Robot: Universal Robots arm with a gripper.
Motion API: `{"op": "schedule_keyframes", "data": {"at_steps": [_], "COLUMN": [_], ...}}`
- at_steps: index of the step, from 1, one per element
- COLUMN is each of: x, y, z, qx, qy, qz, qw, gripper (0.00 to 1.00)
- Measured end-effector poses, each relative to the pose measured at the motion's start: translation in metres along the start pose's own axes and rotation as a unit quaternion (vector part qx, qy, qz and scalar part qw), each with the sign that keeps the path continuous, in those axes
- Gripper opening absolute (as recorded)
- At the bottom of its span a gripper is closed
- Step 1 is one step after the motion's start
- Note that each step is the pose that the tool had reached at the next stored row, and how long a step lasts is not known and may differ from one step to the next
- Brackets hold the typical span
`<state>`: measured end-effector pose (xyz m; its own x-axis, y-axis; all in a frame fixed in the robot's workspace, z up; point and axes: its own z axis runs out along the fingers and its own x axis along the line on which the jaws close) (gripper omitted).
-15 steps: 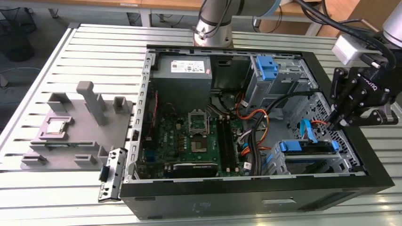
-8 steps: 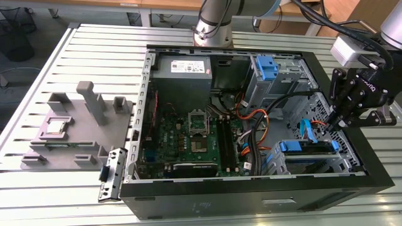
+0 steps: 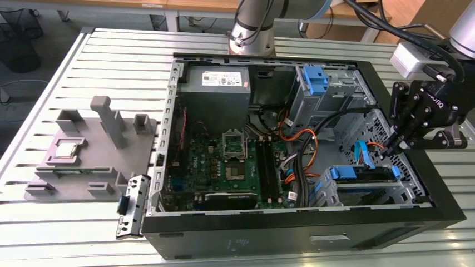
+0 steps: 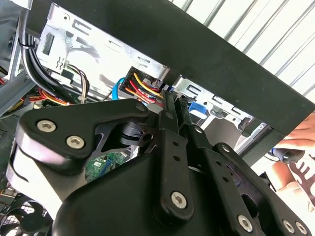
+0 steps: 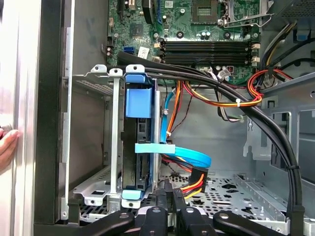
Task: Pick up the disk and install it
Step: 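Insert the second disk wire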
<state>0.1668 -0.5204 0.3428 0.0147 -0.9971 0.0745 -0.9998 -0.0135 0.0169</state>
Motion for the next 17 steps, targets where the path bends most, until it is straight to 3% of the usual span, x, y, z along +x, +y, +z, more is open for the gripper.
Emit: {"op": "schedule_keyframes", "data": {"at_steps": [1, 17], "x": [0.0000, 0.0003], "y": [0.0000, 0.0007], "z": [-0.0001, 0.0000], "qx": [0.0000, 0.0000], "qy": [0.0001, 0.0001], "qz": [0.000, 0.000], "qw": [1.0000, 1.0000], "gripper": [0.16, 0.16]}}
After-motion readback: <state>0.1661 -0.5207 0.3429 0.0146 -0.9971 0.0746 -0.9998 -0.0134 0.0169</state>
